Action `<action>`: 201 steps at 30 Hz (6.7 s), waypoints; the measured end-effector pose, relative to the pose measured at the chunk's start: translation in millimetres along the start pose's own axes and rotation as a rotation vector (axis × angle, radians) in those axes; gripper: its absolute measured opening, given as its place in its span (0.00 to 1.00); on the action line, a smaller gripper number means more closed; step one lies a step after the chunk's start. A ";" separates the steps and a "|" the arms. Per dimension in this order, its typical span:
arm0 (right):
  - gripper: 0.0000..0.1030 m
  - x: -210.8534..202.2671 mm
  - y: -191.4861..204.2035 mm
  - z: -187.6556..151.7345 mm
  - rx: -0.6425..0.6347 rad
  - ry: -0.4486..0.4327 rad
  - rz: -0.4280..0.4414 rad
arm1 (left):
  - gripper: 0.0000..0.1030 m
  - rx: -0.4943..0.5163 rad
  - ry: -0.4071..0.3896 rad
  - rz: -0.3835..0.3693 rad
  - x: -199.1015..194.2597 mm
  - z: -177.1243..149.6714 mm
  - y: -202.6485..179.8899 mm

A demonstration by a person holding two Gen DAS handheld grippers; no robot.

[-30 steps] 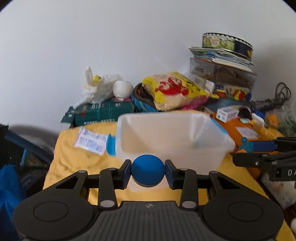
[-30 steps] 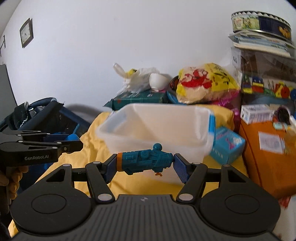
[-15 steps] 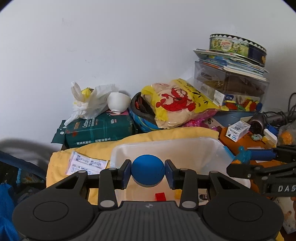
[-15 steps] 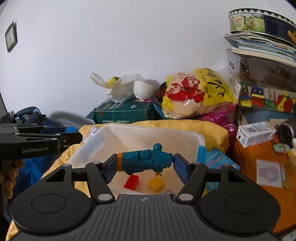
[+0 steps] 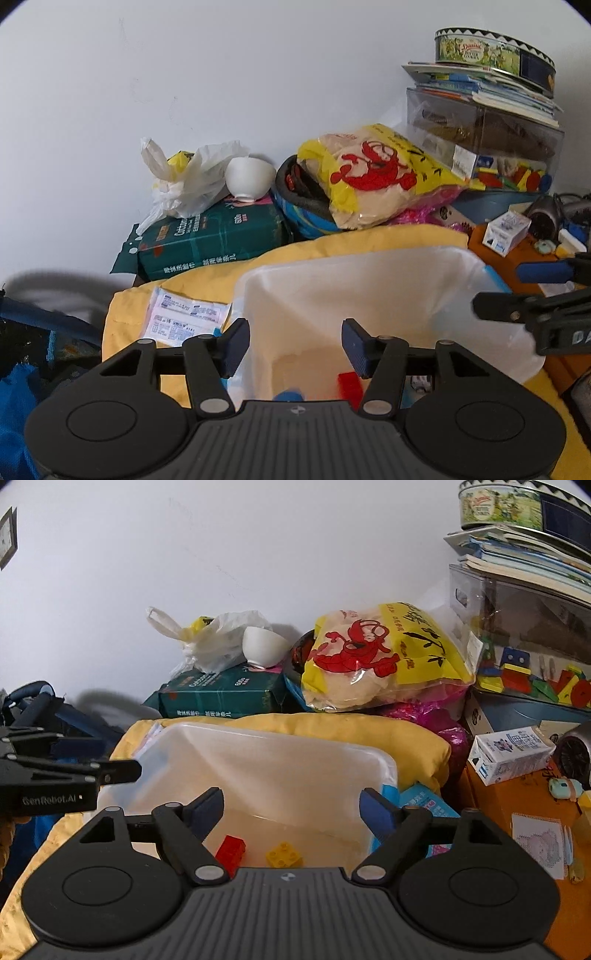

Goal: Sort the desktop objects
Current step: 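Carry the blue piece and teal toy over the white bin and release both, then grasp the long yellow brick with the left gripper while the right gripper grasps a small yellow brick, then carry both yellow bricks over the white bin and open both grippers, then grasp the green brick with the left gripper while the right gripper grasps a small blue brick, then carry the green and blue bricks over the white bin and release both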

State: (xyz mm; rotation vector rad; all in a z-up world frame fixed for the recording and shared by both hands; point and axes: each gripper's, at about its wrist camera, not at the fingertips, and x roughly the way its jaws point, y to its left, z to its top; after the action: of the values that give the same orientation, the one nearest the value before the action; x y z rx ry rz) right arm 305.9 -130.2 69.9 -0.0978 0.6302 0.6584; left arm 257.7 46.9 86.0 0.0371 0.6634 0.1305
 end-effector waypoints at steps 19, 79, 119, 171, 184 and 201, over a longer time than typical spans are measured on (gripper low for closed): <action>0.81 -73.4 24.1 -180.1 -0.102 0.159 0.031 | 0.62 -0.023 0.101 -0.040 -72.9 -197.1 30.9; 0.22 -92.6 45.5 -99.9 -0.018 -0.012 0.101 | 0.26 -0.045 -0.067 -0.141 -94.5 -106.4 10.5; 0.69 -85.5 56.3 -149.6 -0.129 0.127 0.132 | 0.57 -0.067 0.051 -0.122 -88.1 -175.2 13.3; 0.17 -107.9 70.7 -145.7 -0.086 0.032 0.168 | 0.23 -0.025 -0.046 -0.159 -101.4 -158.5 -6.3; 0.17 -56.7 25.8 -29.0 -0.023 -0.030 0.105 | 0.23 -0.046 -0.147 -0.124 -59.1 -30.4 9.6; 0.60 -22.5 11.6 -17.8 -0.049 -0.007 0.041 | 0.45 0.015 -0.068 -0.087 -33.5 -45.5 10.6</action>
State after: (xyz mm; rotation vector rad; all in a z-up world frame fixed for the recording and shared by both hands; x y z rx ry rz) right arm 276.0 -138.1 69.6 -0.1282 0.6114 0.7136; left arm 202.4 52.7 71.5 0.0270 0.5968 0.0400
